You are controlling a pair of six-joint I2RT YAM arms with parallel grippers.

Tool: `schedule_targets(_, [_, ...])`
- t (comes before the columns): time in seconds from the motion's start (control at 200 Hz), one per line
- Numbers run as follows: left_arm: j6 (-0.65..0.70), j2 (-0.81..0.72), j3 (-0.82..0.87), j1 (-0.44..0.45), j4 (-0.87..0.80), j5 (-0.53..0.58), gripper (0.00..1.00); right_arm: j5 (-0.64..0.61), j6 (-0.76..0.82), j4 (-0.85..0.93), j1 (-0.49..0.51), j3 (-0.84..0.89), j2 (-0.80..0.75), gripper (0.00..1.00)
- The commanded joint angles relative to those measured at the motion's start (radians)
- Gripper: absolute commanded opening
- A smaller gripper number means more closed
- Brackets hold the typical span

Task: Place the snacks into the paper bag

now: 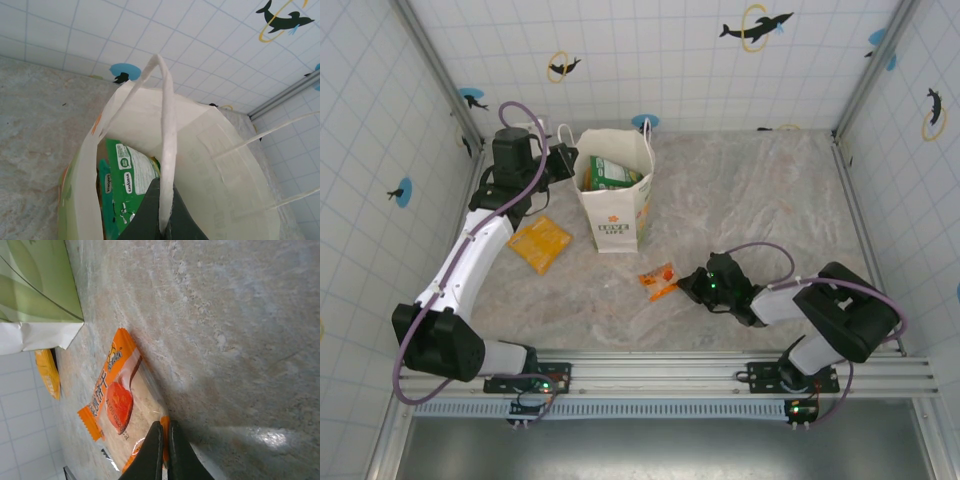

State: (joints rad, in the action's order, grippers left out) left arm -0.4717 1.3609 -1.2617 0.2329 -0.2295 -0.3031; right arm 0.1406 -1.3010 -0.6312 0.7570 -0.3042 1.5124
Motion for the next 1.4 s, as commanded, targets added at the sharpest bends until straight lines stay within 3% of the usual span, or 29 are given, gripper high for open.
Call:
schedule_targets(0.0, [0.002,-0.011,-0.008,-0.003,0.011,-0.002,0.00,-0.016,0.009,-0.038,-0.006,0.025,-0.037,0.04])
schedule_targets(0.28, [0.004,-0.008,-0.009,-0.003,0.010,-0.002,0.00,-0.081,0.074,0.046,-0.005,-0.019,-0.206,0.00])
schedule_targets(0.625, [0.000,-0.013,-0.007,-0.003,0.015,-0.006,0.00,-0.207,0.290,0.273,-0.006,-0.259,-0.364,0.00])
schedule_targets(0.811, [-0.001,-0.013,-0.007,-0.004,0.018,-0.007,0.00,-0.265,0.419,0.336,-0.008,-0.433,-0.360,0.00])
schedule_targets(1.056, [-0.002,-0.008,-0.008,-0.005,0.020,-0.008,0.00,-0.354,0.585,0.291,0.012,-0.653,-0.321,0.00])
schedule_targets(1.391, [0.000,0.002,-0.024,-0.003,0.015,-0.010,0.00,-0.408,0.805,0.271,0.098,-0.938,-0.122,0.00])
